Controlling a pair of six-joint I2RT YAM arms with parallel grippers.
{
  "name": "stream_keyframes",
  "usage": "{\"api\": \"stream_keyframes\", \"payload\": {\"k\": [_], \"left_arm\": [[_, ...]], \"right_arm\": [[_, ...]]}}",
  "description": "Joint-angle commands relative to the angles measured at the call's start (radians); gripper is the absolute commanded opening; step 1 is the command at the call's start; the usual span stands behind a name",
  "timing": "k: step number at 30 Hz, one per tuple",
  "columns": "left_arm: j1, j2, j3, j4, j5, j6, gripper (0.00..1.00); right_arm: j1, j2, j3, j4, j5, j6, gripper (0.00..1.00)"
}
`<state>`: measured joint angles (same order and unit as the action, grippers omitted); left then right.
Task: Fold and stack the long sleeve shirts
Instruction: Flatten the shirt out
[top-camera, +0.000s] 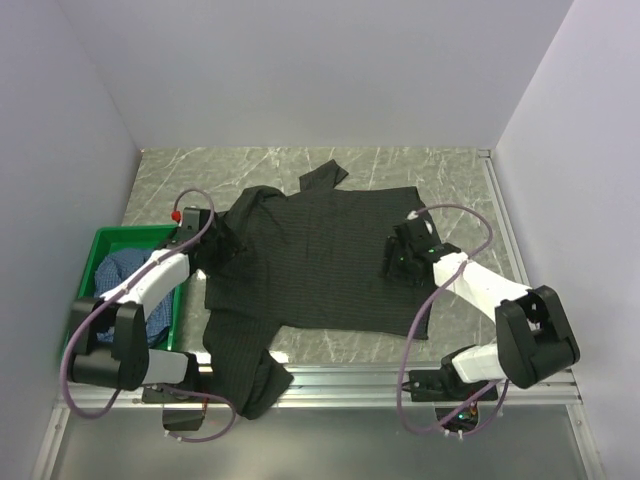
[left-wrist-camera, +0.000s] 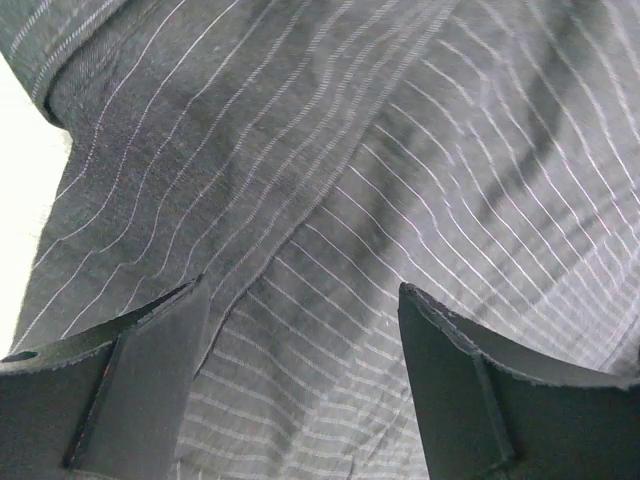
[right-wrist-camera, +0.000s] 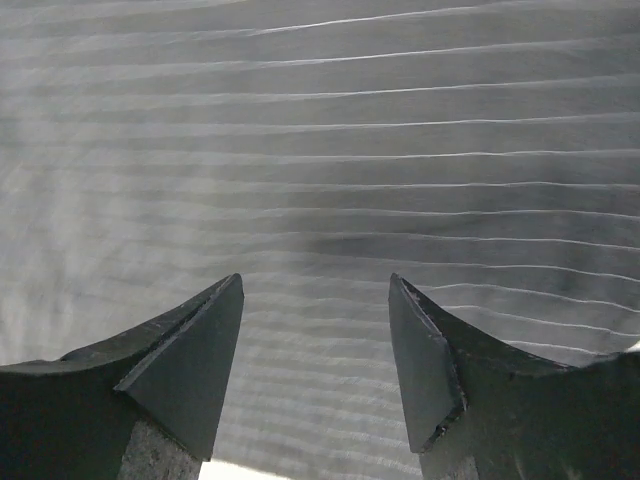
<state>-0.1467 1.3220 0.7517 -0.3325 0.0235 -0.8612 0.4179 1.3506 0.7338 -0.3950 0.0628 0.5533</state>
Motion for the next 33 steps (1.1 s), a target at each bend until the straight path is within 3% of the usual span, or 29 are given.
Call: {"api": "stream_keyframes", "payload": {"k": [1, 11, 18, 22, 26, 33], "left_arm": [[-0.005, 0.031, -0.020, 0.102, 0.015, -0.073, 0.81], [-0.005, 0.183, -0.014, 0.181, -0.020, -0.174, 0.81], [-0.005, 0.385, 0.145, 0.168, -0.020, -0.191, 0.82], [-0.005, 0.424, 0.256, 0.133, -0.005, -0.159, 0.84], [-0.010, 0.307, 0.258, 0.052, -0.034, -0.133, 0.86], [-0.022, -0.122, 0.045, -0.112, -0.207, -0.122, 0.85]], "right_arm": [[-0.071, 0.034, -0.008, 0.131, -0.031, 0.125, 0.67], [-0.212, 0.272, 0.096, 0.208, -0.069, 0.177, 0.67], [-0.332, 0.413, 0.274, 0.144, -0.120, 0.177, 0.67], [-0.369, 0.466, 0.418, 0.085, -0.112, 0.143, 0.66], [-0.372, 0.383, 0.432, 0.048, -0.071, 0.100, 0.66], [-0.370, 0.040, 0.126, 0.041, -0.017, 0.129, 0.68]]}}
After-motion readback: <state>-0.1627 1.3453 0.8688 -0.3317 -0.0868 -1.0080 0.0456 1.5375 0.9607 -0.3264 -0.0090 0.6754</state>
